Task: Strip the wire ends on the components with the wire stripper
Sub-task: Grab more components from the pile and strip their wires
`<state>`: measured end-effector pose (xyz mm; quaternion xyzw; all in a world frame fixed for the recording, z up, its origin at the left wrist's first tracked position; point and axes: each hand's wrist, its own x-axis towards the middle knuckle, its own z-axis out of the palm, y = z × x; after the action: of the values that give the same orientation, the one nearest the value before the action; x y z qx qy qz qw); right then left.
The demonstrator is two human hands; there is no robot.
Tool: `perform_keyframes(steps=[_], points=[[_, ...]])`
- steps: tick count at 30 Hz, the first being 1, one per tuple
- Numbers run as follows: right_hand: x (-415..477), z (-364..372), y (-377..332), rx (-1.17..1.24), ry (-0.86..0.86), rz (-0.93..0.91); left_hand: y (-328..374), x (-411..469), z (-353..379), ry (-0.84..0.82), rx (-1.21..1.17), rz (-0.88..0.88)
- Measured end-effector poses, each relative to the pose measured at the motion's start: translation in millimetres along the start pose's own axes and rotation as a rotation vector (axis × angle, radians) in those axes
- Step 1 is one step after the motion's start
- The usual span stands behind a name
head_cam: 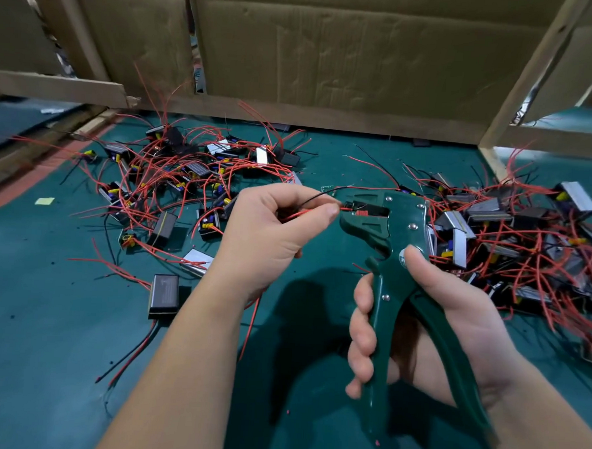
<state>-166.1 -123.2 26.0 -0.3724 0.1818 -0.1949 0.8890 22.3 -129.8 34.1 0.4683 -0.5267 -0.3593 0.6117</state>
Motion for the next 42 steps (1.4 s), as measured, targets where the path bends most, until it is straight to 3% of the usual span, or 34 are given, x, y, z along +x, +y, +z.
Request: perform_keyframes(steps=[18,23,26,29,33,38,42], points=[[2,7,4,-0.071,0.190,-0.014,0,0,-1,-0.030,0.090,-0.004],[4,11,6,-0.047,0.291,-0.076,1,-1,0,-0.097,-0.028,-0.045],[8,12,7,-0.019,0.410,-0.134,-1,-2,0,-0.214,0.035,-0.044],[8,10,3,0.039,0.368,-0.166,-1,-3,2,-0.259,0.087,-0.064],[3,5,-4,0.133,0.344,-0.246,-2,0,-1,-0.157,0.052,0.001],[4,5,-4,0.086,0.330,-0.138,-6,5,-2,-0.010,0.046,0.082],[7,9,6,0.035,0.175,-0.087,-6,5,-1,0.036,0.050,0.123]])
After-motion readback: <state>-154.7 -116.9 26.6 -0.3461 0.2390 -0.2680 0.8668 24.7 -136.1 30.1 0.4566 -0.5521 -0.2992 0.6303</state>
